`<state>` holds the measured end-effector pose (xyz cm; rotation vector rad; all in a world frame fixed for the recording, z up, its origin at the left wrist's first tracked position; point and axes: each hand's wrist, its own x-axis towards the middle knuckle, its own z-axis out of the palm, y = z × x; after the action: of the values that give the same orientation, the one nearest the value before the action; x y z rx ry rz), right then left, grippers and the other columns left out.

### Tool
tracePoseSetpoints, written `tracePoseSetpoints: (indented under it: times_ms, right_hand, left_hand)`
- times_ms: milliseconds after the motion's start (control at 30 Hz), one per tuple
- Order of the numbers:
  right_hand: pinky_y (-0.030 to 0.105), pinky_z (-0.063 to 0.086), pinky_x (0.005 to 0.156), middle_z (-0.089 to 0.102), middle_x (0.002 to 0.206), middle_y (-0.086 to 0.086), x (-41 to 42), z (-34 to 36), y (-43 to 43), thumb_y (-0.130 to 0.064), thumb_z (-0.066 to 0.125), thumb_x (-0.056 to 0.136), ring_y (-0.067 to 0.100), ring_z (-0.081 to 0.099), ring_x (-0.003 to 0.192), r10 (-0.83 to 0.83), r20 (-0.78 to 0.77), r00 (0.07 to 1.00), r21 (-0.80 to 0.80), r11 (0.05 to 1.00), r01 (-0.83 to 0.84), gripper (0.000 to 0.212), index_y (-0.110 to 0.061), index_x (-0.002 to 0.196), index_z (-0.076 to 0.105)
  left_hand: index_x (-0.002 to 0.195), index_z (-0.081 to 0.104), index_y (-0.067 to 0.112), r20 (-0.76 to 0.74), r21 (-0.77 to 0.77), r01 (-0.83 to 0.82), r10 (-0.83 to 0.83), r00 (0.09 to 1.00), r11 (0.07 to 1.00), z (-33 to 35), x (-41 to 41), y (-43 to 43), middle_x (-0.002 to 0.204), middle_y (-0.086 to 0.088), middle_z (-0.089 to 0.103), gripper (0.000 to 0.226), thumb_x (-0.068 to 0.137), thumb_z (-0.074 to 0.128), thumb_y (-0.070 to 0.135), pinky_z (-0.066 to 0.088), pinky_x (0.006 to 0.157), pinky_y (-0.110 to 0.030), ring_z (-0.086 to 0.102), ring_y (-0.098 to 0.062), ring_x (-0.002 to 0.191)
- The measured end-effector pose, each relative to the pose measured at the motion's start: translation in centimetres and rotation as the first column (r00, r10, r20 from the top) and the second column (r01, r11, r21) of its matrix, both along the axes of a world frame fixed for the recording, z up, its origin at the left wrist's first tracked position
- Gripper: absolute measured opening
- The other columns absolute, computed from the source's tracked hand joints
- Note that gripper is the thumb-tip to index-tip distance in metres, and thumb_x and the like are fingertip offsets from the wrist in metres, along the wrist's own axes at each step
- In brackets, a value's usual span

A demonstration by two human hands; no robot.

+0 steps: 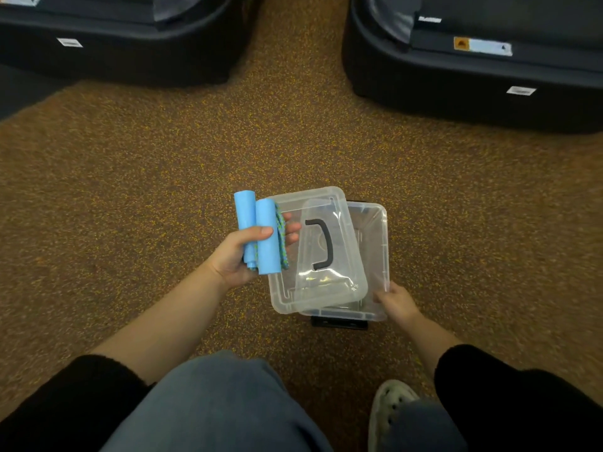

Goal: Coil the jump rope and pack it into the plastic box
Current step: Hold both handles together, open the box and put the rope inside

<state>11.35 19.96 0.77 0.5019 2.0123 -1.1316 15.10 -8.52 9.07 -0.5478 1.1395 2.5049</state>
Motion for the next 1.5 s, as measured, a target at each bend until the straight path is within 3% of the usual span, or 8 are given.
tracePoseSetpoints:
  times_ms: [400,533,600,700,967,1267,1400,1500]
  right_hand:
    - [0.042,0.047,0.084,0.061,0.114,0.016,-0.2,0.4,0.6,0.001,0.052,0.081,0.028,0.056,0.095,-0.168,0.094,0.981,-0.073,0.982,0.175,0.033,-0.006,0.112,0.059]
    - [0.034,0.042,0.099,0.042,0.138,0.010,-1.0,1.9,-0.8,-0.012,0.059,0.085,0.025,0.047,0.118,-0.132,-0.344,0.930,0.064,0.984,0.164,0.053,-0.014,0.136,0.045]
    - [0.019,0.037,0.097,0.040,0.133,0.005,-1.7,3.2,-2.0,-0.012,0.062,0.084,0.015,0.044,0.113,0.007,-0.570,0.822,0.160,0.982,0.103,0.045,-0.012,0.127,0.051]
    - [0.027,0.035,0.102,0.042,0.129,0.005,-2.9,3.6,-4.2,-0.017,0.063,0.084,0.011,0.041,0.114,0.124,-0.685,0.718,0.175,0.985,-0.004,0.035,-0.012,0.118,0.056]
    - [0.032,0.045,0.089,0.057,0.126,0.010,-5.0,1.3,-7.2,-0.049,0.058,0.086,0.024,0.056,0.111,0.143,-0.410,0.901,0.113,0.988,-0.105,0.067,-0.008,0.136,0.041]
    - [0.048,0.054,0.085,0.069,0.088,0.008,-5.5,0.2,-7.2,-0.054,0.056,0.085,0.027,0.066,0.085,0.038,-0.235,0.971,-0.054,0.997,-0.052,0.044,-0.013,0.096,0.066]
    - [0.034,0.055,0.072,0.067,0.078,0.008,-5.8,0.9,-7.5,-0.048,0.056,0.088,0.024,0.065,0.073,0.004,-0.244,0.970,-0.089,0.996,-0.026,0.039,-0.010,0.092,0.066]
    - [0.014,0.046,0.042,0.062,0.066,0.005,-6.1,1.8,-7.5,-0.037,0.055,0.093,0.010,0.061,0.046,-0.065,-0.214,0.975,-0.151,0.988,0.033,0.035,-0.003,0.103,0.061]
  left_hand:
    - [0.110,0.060,0.010,0.027,-0.018,0.041,-0.041,0.999,0.999,-0.9,-0.2,0.4,0.097,-0.005,0.074,0.087,0.032,0.092,0.031,0.057,0.070,-0.026,0.071,-0.016,0.086]
    - [0.111,0.059,0.012,0.037,-0.021,0.049,-0.048,0.998,0.999,-1.5,-0.3,0.2,0.096,-0.003,0.074,0.087,0.033,0.091,0.033,0.057,0.070,-0.025,0.071,-0.015,0.086]
    - [0.110,0.059,0.012,0.039,-0.023,0.058,-0.057,0.998,0.998,-1.7,-0.3,0.2,0.096,-0.003,0.074,0.087,0.033,0.091,0.033,0.057,0.070,-0.025,0.071,-0.015,0.086]
    - [0.109,0.059,0.012,0.040,-0.034,0.075,-0.074,0.996,0.997,-1.7,-0.4,0.1,0.094,-0.003,0.074,0.087,0.031,0.091,0.034,0.057,0.069,-0.025,0.071,-0.015,0.083]
    - [0.112,0.058,0.012,0.054,-0.034,0.074,-0.072,0.996,0.997,-1.9,-0.3,-0.9,0.094,-0.003,0.073,0.088,0.033,0.091,0.032,0.058,0.072,-0.027,0.070,-0.016,0.083]
    - [0.109,0.058,0.012,0.075,-0.044,0.081,-0.078,0.994,0.996,-1.9,-0.4,-1.2,0.089,-0.001,0.073,0.086,0.032,0.092,0.033,0.058,0.070,-0.028,0.071,-0.016,0.081]
    - [0.106,0.059,0.013,0.079,-0.053,0.085,-0.080,0.994,0.995,-1.8,-0.6,-0.9,0.088,-0.001,0.074,0.086,0.029,0.092,0.034,0.058,0.068,-0.028,0.071,-0.015,0.080]
    - [0.108,0.059,0.012,0.087,-0.056,0.090,-0.085,0.993,0.994,-1.6,-0.9,-0.7,0.088,-0.002,0.074,0.088,0.029,0.092,0.033,0.058,0.068,-0.028,0.071,-0.016,0.080]
